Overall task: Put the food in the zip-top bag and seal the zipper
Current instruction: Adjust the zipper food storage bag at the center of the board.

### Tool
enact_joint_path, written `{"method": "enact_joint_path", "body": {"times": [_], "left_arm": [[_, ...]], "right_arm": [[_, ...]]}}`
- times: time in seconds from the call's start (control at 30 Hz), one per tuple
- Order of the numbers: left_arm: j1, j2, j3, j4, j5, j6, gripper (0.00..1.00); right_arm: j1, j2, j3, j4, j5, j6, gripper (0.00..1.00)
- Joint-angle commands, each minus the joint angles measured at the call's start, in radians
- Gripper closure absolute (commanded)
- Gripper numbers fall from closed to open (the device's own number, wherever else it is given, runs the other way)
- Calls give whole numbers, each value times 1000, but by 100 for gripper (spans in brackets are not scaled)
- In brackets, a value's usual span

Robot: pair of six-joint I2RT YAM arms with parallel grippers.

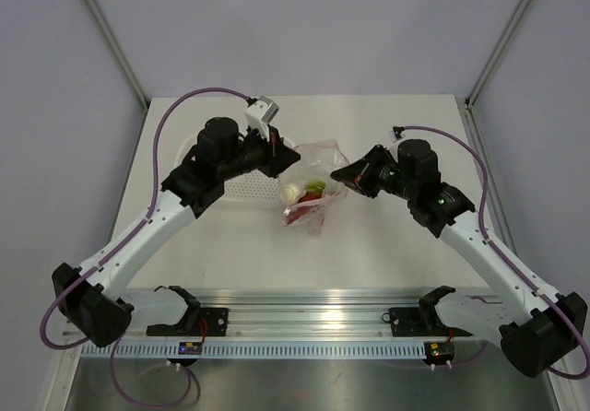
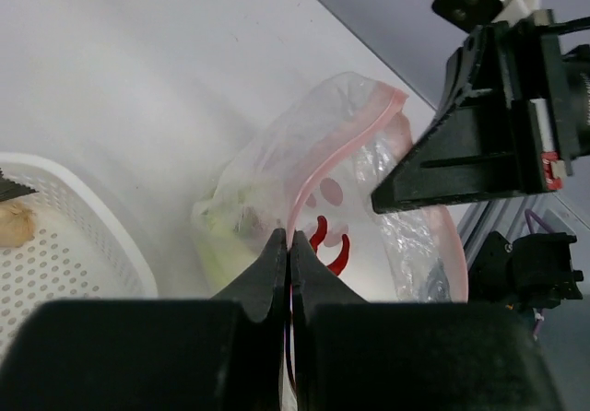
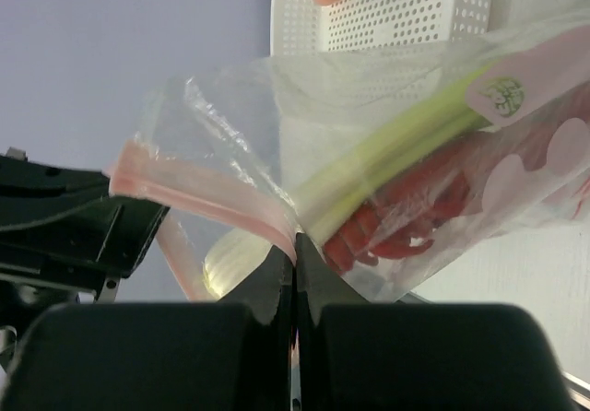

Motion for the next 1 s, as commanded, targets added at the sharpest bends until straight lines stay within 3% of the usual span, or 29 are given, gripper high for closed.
{"method": "enact_joint_path", "body": {"times": [0.0, 0.13, 0.33, 0.5, 0.67, 0.73, 0.87, 0.97], "left_arm": [[33, 96, 102, 36, -24, 16, 100], [45, 148, 191, -25, 14, 35, 100], [51, 200, 311, -93, 95, 31, 100], [51, 220, 257, 0, 151, -29, 100], [53, 234, 232, 48, 189, -67, 100], [54, 237, 232, 50, 194, -69, 100], [58, 236, 228, 62, 204, -78, 100], [59, 237, 219, 70, 217, -86, 100]], "right_arm": [[-8, -41, 51, -16, 45, -37, 100], [-6, -84, 94, -75, 101, -74, 100], [-9, -102, 278, -319, 262, -221, 99], [-8, -52, 303, -457, 292, -307, 84], [-8, -79, 201, -384, 217, -275, 68], [-8, -94, 178, -381, 221, -271, 71], [-8, -104, 169, -381, 223, -260, 87], [-8, -102, 174, -376, 221, -260, 88]]}}
